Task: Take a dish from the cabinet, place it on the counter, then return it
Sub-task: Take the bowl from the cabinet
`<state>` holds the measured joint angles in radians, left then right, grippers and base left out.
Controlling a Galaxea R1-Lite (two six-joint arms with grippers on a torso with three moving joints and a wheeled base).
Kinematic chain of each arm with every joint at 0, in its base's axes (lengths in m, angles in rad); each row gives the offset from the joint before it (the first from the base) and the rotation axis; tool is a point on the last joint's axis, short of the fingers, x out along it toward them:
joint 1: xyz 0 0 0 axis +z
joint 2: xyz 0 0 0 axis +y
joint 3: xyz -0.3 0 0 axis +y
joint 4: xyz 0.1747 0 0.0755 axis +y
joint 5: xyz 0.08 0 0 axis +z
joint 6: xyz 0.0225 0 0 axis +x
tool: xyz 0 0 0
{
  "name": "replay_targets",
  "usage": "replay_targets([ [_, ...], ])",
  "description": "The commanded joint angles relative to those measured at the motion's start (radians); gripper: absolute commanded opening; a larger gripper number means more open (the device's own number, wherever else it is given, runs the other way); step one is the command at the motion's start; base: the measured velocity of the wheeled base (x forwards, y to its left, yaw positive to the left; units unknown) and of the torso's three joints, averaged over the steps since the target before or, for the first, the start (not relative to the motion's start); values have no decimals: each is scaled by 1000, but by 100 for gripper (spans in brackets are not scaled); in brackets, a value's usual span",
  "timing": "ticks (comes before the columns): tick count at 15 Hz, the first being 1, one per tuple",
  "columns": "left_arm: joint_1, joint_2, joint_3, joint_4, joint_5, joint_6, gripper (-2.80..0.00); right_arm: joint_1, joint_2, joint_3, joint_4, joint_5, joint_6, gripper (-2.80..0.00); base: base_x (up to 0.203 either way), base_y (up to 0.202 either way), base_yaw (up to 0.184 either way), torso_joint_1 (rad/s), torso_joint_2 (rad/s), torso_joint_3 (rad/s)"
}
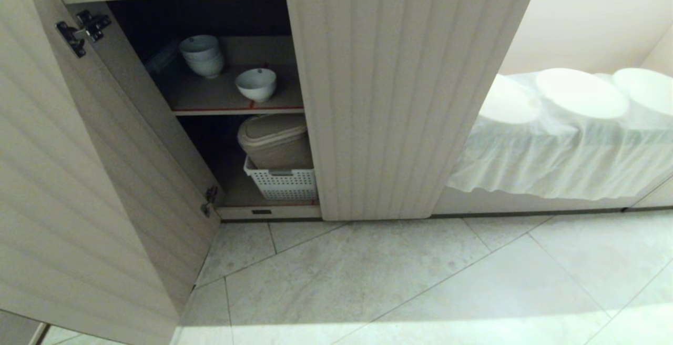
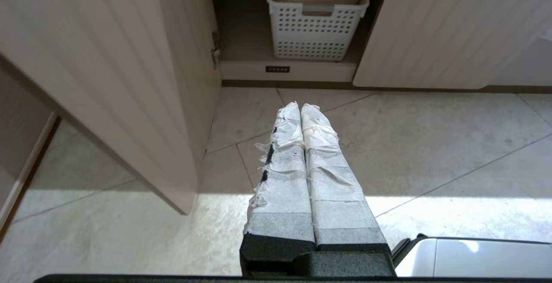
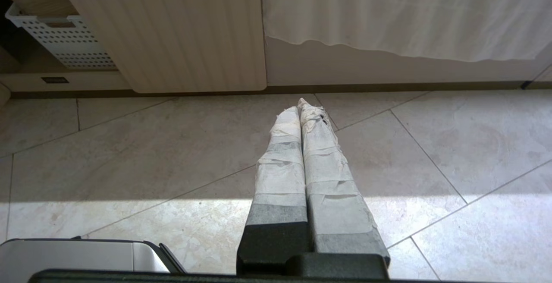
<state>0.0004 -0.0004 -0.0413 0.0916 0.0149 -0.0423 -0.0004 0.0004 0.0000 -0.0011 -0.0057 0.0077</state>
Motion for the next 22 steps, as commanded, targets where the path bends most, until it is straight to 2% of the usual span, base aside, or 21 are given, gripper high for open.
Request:
replay_targets([
  [1,1,0,0,0,0,-1,-280,2,0,0,0,0,0,-280,0,0,0,0,0,0],
  [19,1,0,0,0,0,-1,-280,0,0,0,0,0,0,-280,0,0,0,0,0,0],
  [22,1,0,0,2,0,-1,-280,1,0,0,0,0,0,-280,170,0,0,2,4,1],
])
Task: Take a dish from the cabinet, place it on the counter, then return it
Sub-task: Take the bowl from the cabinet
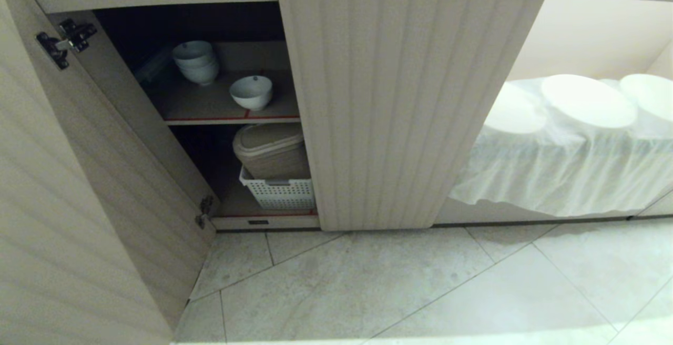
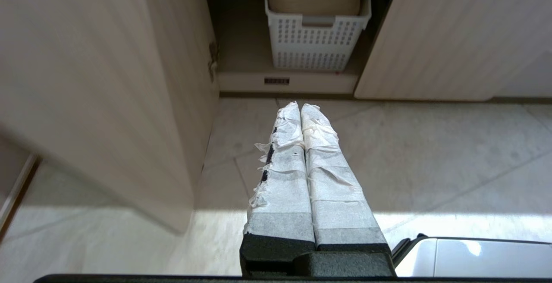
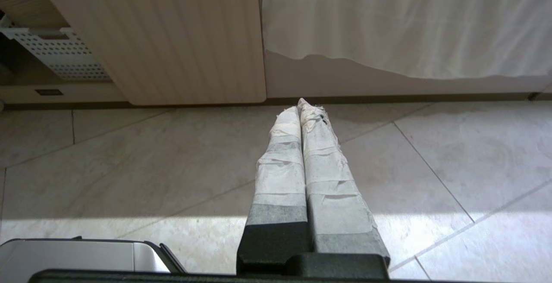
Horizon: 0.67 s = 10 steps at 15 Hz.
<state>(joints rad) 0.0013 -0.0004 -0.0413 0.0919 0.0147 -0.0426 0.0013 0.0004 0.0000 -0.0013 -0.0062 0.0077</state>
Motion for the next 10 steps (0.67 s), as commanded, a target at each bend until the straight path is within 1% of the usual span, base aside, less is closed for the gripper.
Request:
replay_targets([
  [1,0,0,0,2,1,0,-280,0,0,0,0,0,0,-280,193,0,3,2,6,-1],
  [10,0,0,0,2,1,-2,-280,0,0,0,0,0,0,-280,197,0,1,3,1,3],
])
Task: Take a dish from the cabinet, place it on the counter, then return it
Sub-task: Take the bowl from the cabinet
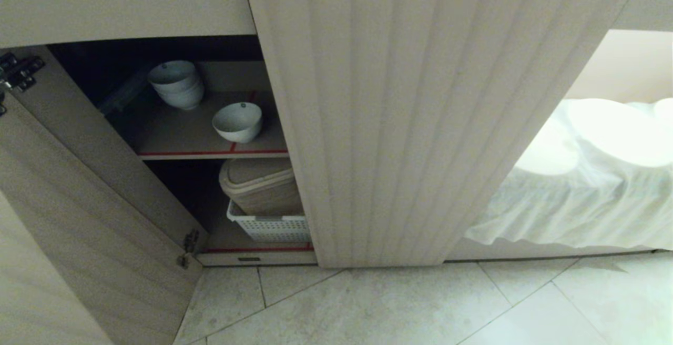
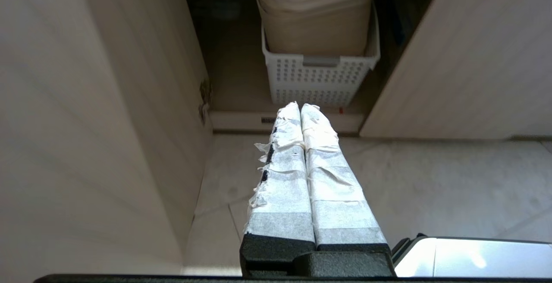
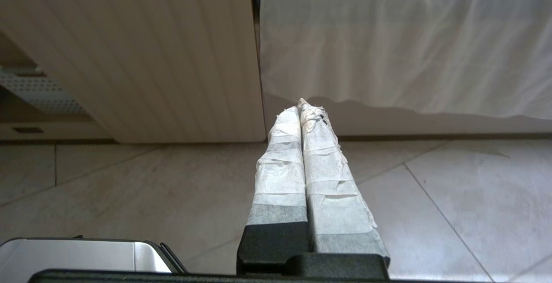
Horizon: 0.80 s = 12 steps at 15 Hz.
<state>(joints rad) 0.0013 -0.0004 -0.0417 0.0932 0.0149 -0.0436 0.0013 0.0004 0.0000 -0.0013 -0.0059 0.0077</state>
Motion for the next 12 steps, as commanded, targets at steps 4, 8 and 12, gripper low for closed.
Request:
replay_targets([
  [4,0,0,0,0,0,1,-280,-1,0,0,0,0,0,-280,198,0,2,2,4,4],
  [8,0,0,0,-1,0,1,-280,-1,0,0,0,0,0,-280,127,0,1,4,2,1],
  [12,0,0,0,-1,0,-1,-280,-1,0,0,0,0,0,-280,0,0,0,0,0,0],
])
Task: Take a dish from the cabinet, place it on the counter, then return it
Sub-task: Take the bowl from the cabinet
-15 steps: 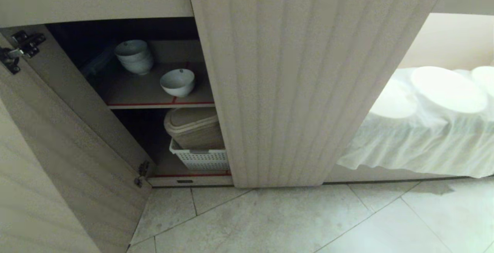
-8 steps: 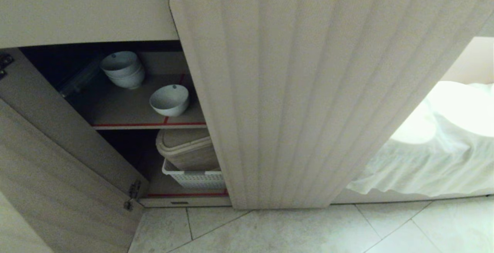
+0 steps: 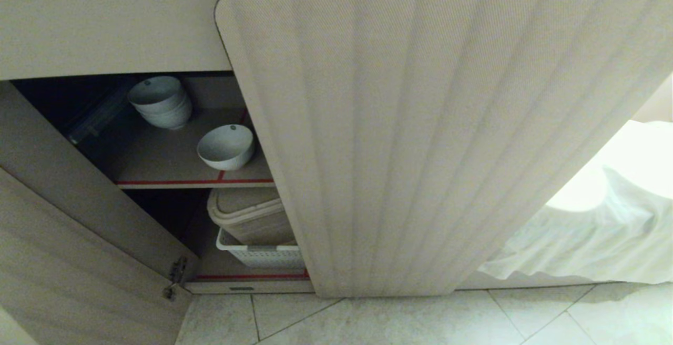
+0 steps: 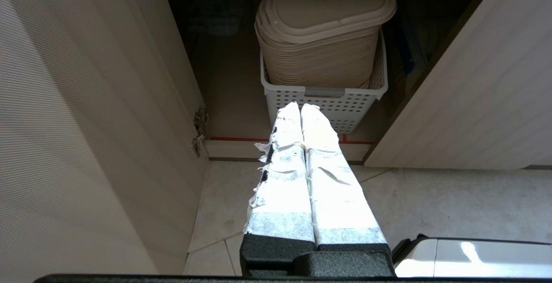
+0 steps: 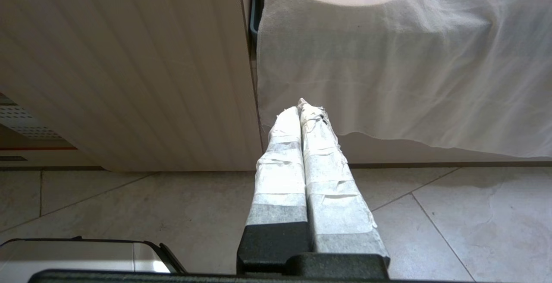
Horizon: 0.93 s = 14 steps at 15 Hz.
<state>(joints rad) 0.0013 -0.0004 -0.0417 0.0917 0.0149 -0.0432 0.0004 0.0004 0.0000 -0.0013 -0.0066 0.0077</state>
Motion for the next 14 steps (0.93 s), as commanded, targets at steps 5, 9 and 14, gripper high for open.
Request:
replay_targets([
  [5,0,0,-1,3,-1,1,-280,0,0,0,0,0,0,-280,0,0,0,0,0,0],
  [9,0,0,-2,1,-21,82,-280,1,0,0,0,0,0,-280,0,0,0,0,0,0],
  [14,0,70,-94,3,-83,99,-280,1,0,0,0,0,0,-280,0,0,0,0,0,0],
])
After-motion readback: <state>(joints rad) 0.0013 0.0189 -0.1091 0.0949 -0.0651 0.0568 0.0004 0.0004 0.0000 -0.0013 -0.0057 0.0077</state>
